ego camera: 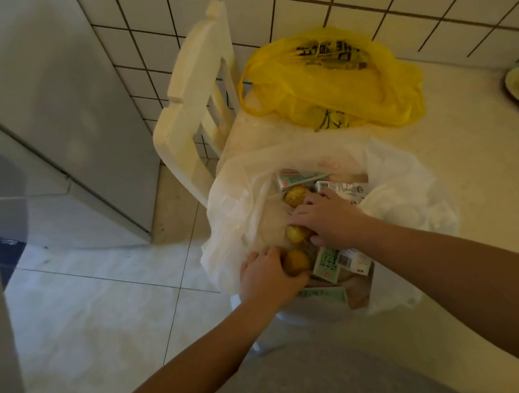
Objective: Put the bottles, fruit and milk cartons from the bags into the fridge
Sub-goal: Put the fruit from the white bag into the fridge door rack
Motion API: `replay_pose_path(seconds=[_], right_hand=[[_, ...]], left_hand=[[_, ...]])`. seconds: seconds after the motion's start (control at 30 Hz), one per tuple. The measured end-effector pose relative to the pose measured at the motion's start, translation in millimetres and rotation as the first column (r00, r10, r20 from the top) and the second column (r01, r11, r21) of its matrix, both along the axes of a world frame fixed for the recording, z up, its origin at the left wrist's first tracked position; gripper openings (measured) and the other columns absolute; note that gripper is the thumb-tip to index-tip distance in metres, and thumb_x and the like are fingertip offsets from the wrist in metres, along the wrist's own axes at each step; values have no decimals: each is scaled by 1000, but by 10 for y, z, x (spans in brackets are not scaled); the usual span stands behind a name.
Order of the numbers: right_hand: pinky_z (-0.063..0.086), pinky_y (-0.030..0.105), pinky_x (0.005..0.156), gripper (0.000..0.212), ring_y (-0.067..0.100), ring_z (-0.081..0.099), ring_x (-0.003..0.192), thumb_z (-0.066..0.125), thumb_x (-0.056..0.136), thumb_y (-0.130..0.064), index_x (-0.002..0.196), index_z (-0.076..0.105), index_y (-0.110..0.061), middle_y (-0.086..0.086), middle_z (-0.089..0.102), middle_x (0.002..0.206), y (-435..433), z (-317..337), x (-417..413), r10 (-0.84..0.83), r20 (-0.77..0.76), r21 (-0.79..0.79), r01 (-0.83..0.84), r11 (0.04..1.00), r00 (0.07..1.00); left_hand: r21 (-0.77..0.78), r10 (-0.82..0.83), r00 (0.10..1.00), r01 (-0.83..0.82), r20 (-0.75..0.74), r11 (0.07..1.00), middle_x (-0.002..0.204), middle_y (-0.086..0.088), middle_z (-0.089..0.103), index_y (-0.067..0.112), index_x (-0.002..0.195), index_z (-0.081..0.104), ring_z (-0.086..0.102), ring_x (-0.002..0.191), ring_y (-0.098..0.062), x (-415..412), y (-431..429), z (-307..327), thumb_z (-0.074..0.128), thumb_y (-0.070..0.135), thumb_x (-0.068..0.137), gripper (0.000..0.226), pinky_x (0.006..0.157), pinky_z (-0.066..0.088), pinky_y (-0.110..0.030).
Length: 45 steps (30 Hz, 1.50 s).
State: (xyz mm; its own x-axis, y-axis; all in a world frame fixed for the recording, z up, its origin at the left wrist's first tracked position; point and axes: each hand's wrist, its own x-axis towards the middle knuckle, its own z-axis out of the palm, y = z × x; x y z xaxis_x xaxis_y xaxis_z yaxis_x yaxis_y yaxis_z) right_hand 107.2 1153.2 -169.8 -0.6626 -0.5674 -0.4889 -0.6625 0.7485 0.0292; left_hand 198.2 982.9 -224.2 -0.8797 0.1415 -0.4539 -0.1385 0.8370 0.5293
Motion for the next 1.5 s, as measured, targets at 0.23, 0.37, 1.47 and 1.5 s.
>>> replay_pose_path(seconds=[0.23,0.37,1.47,1.5], right_hand=[[43,48,98,61,32,50,119,69,82,-27,141,51,-23,2,55,137,80,198,317,-299,35,-308,295,904,954],[45,48,94,59,33,52,114,74,81,-30,136,56,-20,5,59,130,63,371,618,-495,17,-488,440,754,868],[44,23,91,33,5,53,107,72,86,-36,115,56,-36,-13,58,110,-3135,526,4077,-708,399,-804,594,35,582],[44,22,91,33,4,53,107,72,86,-37,115,56,-38,-14,58,110,-3282,537,4016,-684,395,-807,587,60,613]], left_hand=[[245,131,988,-109,-76,963,104,15,59,35,111,58,56,97,-8,156,-205,179,68,69,70,55,88,50,-28],[405,190,976,-133,-104,905,101,14,61,31,109,58,57,93,-5,273,-372,289,77,55,75,45,79,51,-22],[439,152,968,-51,-198,897,101,16,62,29,114,56,59,88,7,2620,-3350,839,75,38,86,36,69,47,-13],[436,192,961,-88,-201,896,102,16,62,29,115,55,60,89,4,2621,-3497,854,75,38,86,36,69,46,-12]])
